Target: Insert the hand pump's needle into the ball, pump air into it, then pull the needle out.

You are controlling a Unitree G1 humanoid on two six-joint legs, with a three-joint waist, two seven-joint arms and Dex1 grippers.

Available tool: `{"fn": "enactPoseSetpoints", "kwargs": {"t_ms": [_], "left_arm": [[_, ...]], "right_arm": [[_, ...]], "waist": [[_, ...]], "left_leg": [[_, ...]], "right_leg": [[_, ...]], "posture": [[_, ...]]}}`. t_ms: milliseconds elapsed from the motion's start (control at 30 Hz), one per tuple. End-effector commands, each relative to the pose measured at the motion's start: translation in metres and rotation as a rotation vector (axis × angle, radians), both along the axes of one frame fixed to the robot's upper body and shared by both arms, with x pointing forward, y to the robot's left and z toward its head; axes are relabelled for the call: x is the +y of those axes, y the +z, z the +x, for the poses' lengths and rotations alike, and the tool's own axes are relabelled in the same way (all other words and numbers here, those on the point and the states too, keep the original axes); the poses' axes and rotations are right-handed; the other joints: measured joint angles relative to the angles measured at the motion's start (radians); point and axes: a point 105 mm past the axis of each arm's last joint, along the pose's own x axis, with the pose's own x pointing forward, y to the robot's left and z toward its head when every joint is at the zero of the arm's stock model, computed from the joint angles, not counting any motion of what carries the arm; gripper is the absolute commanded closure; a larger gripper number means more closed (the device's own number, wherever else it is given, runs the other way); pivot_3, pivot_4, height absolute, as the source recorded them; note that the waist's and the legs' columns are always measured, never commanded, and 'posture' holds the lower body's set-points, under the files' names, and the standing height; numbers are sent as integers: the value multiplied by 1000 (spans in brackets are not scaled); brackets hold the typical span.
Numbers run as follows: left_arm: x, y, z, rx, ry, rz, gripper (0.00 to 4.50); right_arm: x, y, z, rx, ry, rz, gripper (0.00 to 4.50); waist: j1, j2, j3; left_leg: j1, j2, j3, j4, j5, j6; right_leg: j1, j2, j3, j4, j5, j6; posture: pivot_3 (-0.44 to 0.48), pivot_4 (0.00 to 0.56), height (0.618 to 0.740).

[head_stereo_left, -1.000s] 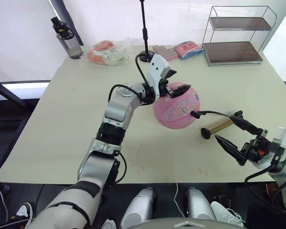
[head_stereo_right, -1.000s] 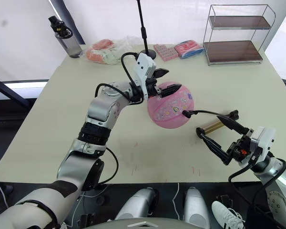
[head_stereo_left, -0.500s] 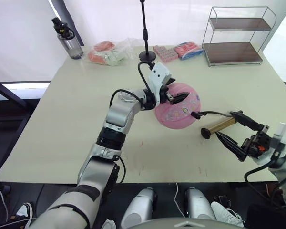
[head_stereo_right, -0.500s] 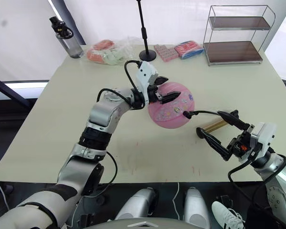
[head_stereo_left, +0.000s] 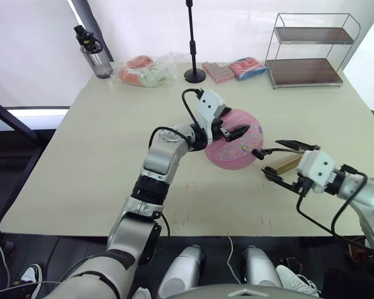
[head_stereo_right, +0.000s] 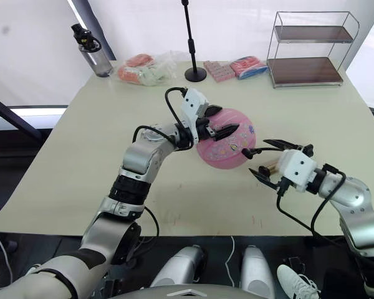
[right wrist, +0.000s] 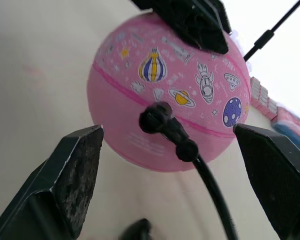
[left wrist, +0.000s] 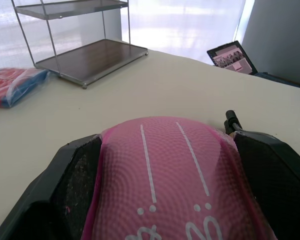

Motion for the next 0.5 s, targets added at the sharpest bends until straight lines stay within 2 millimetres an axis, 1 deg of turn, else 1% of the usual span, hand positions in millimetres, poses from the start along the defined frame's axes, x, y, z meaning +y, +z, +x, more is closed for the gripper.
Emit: {"fn": "enactPoseSetpoints", "kwargs": {"t_ms": [33,200,333,433,500], "left_arm": [[-2,-45,-3,140,3,75,0],[-1,-48,-1,144,12,76,0],[-1,-48,1,143,14,78,0],[-1,-49,1,143,13,78,0],[-2,-49,1,143,13,78,0]], "right_arm": [[7,1,4,-99,65,-125,180],[9,1,16,-188,82,-225,180],[8,4,22,-233,68,-266,180],[10,7,22,-262,80,-256,962],[12,9,21,-271,87,-246,1968]], "waist": [[2,0,-1],[3,-1,-1],[3,-1,-2],[3,-1,-3],[3,-1,-3]], "left_leg": [[0,0,0,0,0,0],[-1,0,-1,0,0,0],[0,0,-1,1,0,0],[0,-1,-1,1,0,0],[0,-1,-1,1,0,0]], "right_leg": [[0,0,0,0,0,0],[0,0,0,0,0,0],[0,0,0,0,0,0],[0,0,0,0,0,0],[0,0,0,0,0,0]], "posture": [[0,150,736],[0,150,736],[0,150,736],[0,150,736],[0,150,736]]}}
